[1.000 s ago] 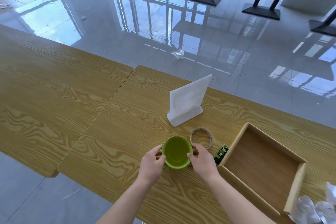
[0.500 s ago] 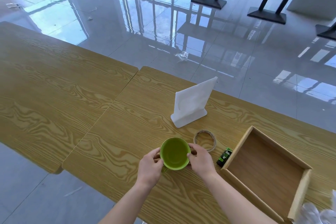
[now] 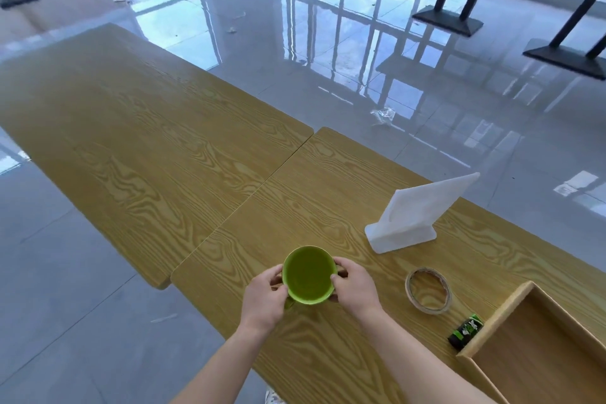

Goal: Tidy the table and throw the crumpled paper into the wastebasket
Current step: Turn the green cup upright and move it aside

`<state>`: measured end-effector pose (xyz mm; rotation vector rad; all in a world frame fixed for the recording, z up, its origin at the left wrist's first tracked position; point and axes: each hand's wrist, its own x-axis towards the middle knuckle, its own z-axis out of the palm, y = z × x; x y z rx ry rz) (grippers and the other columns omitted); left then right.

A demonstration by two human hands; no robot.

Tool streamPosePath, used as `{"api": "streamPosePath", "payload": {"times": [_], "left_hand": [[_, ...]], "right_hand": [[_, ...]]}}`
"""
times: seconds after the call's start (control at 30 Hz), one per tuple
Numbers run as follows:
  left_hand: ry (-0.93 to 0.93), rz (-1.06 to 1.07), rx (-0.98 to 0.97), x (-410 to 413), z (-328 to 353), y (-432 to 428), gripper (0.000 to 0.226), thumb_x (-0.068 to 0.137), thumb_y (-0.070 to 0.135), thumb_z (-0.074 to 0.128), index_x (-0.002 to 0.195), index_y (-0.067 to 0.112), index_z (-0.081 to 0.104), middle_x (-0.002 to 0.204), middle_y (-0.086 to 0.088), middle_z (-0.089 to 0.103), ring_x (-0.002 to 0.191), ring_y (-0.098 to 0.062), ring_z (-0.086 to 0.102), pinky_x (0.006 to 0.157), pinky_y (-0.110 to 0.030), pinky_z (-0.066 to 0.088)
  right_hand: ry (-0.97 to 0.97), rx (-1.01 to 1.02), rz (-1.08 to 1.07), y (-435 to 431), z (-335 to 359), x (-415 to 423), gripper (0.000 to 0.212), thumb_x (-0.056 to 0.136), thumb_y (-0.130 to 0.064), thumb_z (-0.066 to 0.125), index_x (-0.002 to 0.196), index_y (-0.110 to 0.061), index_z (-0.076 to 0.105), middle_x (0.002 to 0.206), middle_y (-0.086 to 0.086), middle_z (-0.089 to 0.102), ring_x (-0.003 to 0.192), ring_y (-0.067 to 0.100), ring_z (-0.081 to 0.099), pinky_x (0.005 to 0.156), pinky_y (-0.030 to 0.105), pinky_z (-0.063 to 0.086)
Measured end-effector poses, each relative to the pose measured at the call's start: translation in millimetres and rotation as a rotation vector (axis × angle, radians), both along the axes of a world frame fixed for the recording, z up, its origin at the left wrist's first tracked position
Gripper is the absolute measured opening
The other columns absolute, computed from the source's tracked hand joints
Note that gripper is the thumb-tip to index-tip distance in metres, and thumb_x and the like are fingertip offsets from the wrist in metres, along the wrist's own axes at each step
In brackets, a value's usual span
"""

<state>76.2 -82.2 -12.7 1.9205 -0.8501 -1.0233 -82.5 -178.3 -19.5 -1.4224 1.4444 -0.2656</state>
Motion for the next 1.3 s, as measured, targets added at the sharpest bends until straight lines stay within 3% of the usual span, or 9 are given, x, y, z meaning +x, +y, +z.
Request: {"api": "streamPosePath", "payload": {"times": [0.07,0.23,0.37,0.53,0.7,0.83,0.93,1.07,1.3], "left_hand": [[-0.007,0.012,0.0,16.9,-0.4,2.2,0.027,0.091,0.014,0.065,0.092,0.041,0.072,0.086,0.018,0.075,0.084,-0.002,0.07,0.081,-0.039,0.06],[-0.01,0.068,0.004,55.2,-1.0,6.4,0.028,0.09,0.013,0.062,0.1,0.036,0.073,0.088,0.02,0.075,0.087,0.0,0.069,0.082,-0.039,0.059],[-0.016,0.086,0.001,83.9,-2.1,6.2,0.025,0.09,0.015,0.064,0.096,0.037,0.073,0.087,0.018,0.075,0.086,-0.001,0.069,0.082,-0.041,0.058],[-0.039,0.125,-0.001,113.9,-1.6,6.5,0.043,0.089,0.013,0.064,0.085,0.055,0.068,0.085,0.021,0.075,0.083,0.001,0.069,0.081,-0.038,0.058],[-0.053,0.164,-0.002,136.8,-1.8,6.1,0.051,0.088,0.013,0.065,0.082,0.063,0.065,0.083,0.025,0.073,0.083,0.002,0.068,0.08,-0.037,0.059],[-0.022,0.191,0.009,151.9,-1.7,6.8,0.047,0.087,0.01,0.064,0.086,0.057,0.068,0.086,0.015,0.076,0.087,-0.008,0.07,0.083,-0.046,0.058],[-0.002,0.183,-0.004,160.4,0.2,7.7,0.039,0.089,0.01,0.063,0.097,0.047,0.072,0.088,0.015,0.076,0.089,-0.008,0.07,0.085,-0.047,0.057],[-0.005,0.176,-0.015,168.2,3.0,9.1,0.055,0.09,0.007,0.061,0.082,0.062,0.067,0.087,0.012,0.076,0.087,-0.011,0.071,0.085,-0.047,0.058],[-0.001,0.161,-0.019,172.7,6.1,8.9,0.057,0.09,0.006,0.06,0.083,0.062,0.066,0.087,0.014,0.076,0.088,-0.009,0.071,0.086,-0.047,0.058]], "right_hand": [[-0.002,0.001,0.018,-2.2,-1.6,18.9,0.039,0.093,-0.012,0.054,0.131,-0.023,0.061,0.114,0.001,0.066,0.105,0.022,0.065,0.089,0.046,0.057],[0.0,0.005,0.07,-6.2,-4.3,62.3,0.041,0.095,-0.013,0.054,0.135,-0.02,0.057,0.122,0.003,0.065,0.11,0.023,0.064,0.095,0.047,0.054],[-0.003,0.014,0.078,-9.9,-4.9,93.5,0.041,0.096,-0.014,0.054,0.137,-0.019,0.056,0.125,0.004,0.063,0.111,0.024,0.063,0.095,0.046,0.054],[-0.031,0.033,0.058,-13.2,-5.3,128.0,0.039,0.096,-0.012,0.054,0.135,-0.02,0.057,0.119,0.005,0.062,0.101,0.025,0.066,0.083,0.043,0.061],[-0.043,0.041,0.068,-14.7,-6.8,155.5,0.04,0.096,-0.013,0.053,0.134,-0.025,0.057,0.118,0.002,0.063,0.097,0.023,0.068,0.08,0.04,0.062],[-0.044,0.042,0.074,-15.4,-9.3,171.8,0.04,0.096,-0.014,0.054,0.136,-0.023,0.057,0.122,0.003,0.062,0.105,0.024,0.066,0.091,0.044,0.058],[-0.055,0.052,0.071,-14.1,-10.2,179.9,0.04,0.097,-0.015,0.054,0.135,-0.025,0.056,0.117,0.0,0.063,0.101,0.021,0.067,0.086,0.041,0.06],[-0.062,0.05,0.079,-13.3,-12.1,187.0,0.042,0.097,-0.016,0.054,0.138,-0.024,0.054,0.124,0.002,0.061,0.112,0.023,0.062,0.095,0.045,0.055],[-0.059,0.047,0.07,-12.0,-14.2,190.6,0.041,0.097,-0.018,0.055,0.137,-0.026,0.054,0.119,-0.001,0.062,0.108,0.022,0.064,0.093,0.045,0.056]]}}
